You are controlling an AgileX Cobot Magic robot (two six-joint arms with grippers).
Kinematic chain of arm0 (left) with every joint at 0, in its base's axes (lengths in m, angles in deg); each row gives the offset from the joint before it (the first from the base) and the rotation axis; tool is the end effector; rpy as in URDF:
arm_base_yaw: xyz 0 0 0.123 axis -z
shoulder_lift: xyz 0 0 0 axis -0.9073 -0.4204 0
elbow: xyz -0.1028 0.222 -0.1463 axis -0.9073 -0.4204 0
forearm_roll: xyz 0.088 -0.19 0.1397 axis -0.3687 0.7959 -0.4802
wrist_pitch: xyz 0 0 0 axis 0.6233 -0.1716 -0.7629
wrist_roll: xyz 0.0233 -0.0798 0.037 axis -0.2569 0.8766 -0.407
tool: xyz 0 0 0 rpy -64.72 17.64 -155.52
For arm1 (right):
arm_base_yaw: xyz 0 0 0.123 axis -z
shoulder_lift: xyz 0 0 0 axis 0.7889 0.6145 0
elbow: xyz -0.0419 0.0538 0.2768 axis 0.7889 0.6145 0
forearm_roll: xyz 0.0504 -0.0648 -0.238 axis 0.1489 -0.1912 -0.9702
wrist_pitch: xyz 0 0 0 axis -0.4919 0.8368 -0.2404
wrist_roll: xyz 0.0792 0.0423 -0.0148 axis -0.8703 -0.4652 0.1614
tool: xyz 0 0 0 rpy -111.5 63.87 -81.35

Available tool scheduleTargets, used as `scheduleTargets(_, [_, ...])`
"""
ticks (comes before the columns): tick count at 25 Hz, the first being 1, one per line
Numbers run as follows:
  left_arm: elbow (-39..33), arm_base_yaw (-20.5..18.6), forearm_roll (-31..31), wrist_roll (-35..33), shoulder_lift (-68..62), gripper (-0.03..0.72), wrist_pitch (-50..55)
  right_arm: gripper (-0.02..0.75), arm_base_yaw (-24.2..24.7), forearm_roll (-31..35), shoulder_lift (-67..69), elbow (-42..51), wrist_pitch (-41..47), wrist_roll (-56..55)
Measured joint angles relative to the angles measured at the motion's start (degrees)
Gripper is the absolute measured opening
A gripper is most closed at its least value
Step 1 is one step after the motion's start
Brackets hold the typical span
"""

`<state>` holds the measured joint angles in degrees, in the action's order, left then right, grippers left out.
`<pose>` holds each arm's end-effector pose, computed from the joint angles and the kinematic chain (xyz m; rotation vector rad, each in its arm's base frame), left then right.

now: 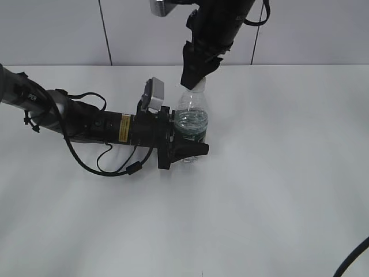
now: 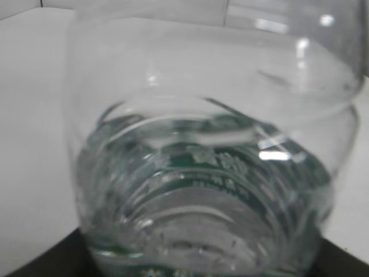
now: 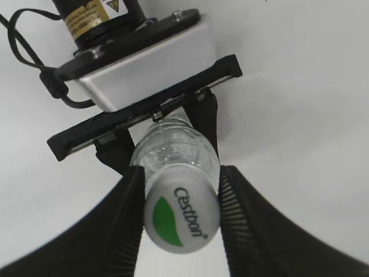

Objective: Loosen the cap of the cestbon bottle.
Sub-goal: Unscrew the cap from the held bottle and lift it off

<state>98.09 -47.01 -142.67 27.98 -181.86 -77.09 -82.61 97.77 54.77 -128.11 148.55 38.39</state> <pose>0.3918 -0.2163 0.0470 1.3049 1.4779 -1.1499 0.3898 0.2555 0.2649 -1.7225 2.1913 0.2917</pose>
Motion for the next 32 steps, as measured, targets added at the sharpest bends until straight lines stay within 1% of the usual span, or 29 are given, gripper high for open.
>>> scheduleTargets(5, [0.0,0.0,0.0,0.0,0.0,0.41,0.0,0.302,0.0,0.1,-0.1,0.0,0.2,9.2])
scheduleTargets(14, [0.0,0.0,0.0,0.0,0.0,0.41,0.0,0.302,0.0,-0.3,-0.2,0.0,0.3,21.5])
scheduleTargets(32, [0.0,0.0,0.0,0.0,0.0,0.409,0.0,0.302,0.0,0.5,-0.2,0.0,0.3,23.0])
